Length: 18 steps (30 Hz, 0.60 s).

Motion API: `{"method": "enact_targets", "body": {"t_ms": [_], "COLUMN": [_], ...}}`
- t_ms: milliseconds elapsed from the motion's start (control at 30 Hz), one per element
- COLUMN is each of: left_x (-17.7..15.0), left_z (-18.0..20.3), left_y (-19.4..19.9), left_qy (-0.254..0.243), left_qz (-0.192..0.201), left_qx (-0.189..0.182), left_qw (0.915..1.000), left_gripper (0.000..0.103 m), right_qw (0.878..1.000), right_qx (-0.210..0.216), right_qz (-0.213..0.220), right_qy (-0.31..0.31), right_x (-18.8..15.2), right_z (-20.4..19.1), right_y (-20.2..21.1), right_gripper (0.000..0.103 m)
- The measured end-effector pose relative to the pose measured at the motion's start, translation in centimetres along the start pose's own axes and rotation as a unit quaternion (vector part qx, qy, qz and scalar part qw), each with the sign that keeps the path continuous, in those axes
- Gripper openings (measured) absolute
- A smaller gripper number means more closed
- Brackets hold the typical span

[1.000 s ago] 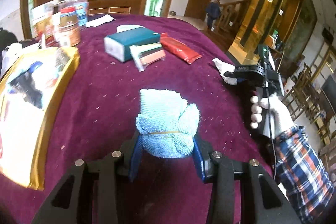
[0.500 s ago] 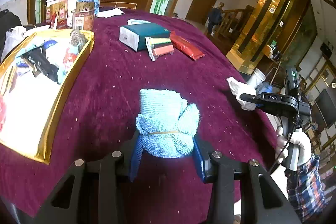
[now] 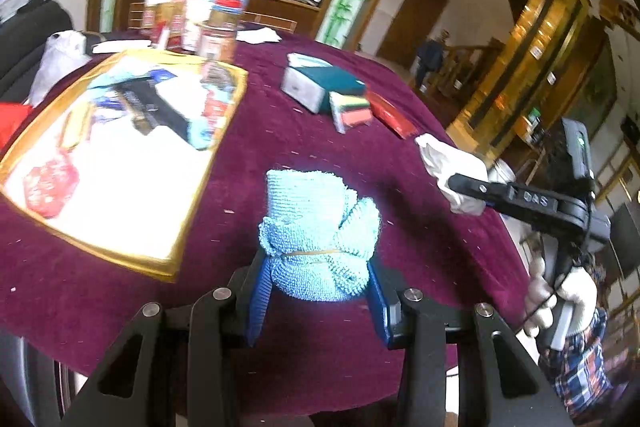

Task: Organize soft objects
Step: 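Lower white cloth into tray and open right tool while left tool holds blue glove above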

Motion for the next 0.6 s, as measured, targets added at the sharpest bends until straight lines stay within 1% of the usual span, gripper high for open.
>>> {"method": "enact_targets", "body": {"t_ms": [233,600], "left_x": [0.8,1.7], "left_z": [-5.5,-13.3], "left_y": [2.1,5.3], "left_qy": [0.048,0.099], "left_qz": [0.027,0.070], "left_qx": [0.030,0.072], "left_qw": [0.9980,0.9899], "left_gripper": [0.045,0.045], "right_qw": [0.999,0.994], "right_qx": [0.025,0.050], "right_qz": [-0.018,-0.053], "right_qy": [0.037,0.080], "right_x": [-0.1,-0.2], "right_z": [-5.3,-12.2], "right_y": [-2.1,-5.9], "right_gripper": [0.018,0.018]}}
Point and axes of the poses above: each gripper's, at about its wrist camera, not at the fingertips, and y roughly against the way its jaws point, z to its right, x to its top, the point moved 10 cm from there along -y, roughly the way its jaws point, and after that the axes turned 3 degrees about -z, right-handed, at the moved point
